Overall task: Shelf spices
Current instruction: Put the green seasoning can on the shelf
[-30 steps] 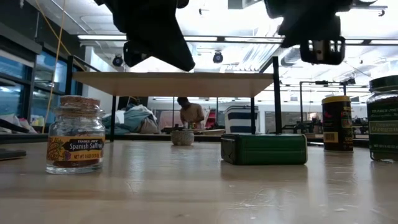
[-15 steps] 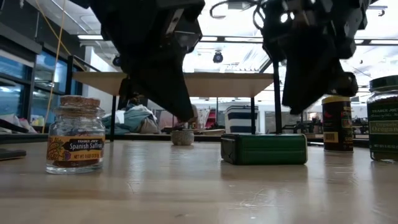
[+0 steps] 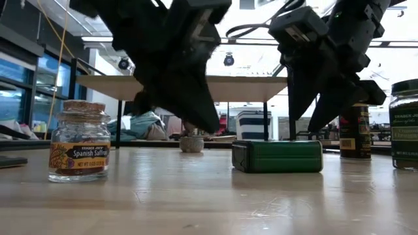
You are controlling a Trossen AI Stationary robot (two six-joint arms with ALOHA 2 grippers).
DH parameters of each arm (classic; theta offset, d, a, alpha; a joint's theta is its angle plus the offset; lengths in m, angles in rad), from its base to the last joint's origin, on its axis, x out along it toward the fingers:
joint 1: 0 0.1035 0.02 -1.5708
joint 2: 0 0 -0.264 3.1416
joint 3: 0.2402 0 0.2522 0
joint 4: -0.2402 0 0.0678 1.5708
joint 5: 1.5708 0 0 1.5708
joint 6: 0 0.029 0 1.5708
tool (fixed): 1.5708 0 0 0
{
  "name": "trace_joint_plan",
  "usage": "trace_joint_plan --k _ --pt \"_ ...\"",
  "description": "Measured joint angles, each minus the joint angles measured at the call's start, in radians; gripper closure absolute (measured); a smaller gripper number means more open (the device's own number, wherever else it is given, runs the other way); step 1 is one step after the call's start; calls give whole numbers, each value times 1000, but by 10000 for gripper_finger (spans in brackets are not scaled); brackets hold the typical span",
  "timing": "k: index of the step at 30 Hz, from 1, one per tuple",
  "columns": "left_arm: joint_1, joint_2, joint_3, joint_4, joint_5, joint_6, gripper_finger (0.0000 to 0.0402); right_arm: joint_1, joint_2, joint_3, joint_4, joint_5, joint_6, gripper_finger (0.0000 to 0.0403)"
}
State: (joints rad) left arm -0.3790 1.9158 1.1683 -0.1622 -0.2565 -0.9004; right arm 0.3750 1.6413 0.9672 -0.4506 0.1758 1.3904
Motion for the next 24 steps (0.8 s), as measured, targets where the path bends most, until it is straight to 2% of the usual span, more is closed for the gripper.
trace_joint_plan --k 10,19,21,24 --pt "0 36 -1 31 17 -59 402 -42 58 0 84 -132 -67 233" --pt "0 35 0 41 -37 -61 402 -42 102 -1 170 -126 -55 237" --pt "2 35 0 45 -64 -66 402 -42 102 -1 200 -115 -55 251" --pt "11 35 0 54 -64 -65 402 -42 102 -2 219 -105 -55 295"
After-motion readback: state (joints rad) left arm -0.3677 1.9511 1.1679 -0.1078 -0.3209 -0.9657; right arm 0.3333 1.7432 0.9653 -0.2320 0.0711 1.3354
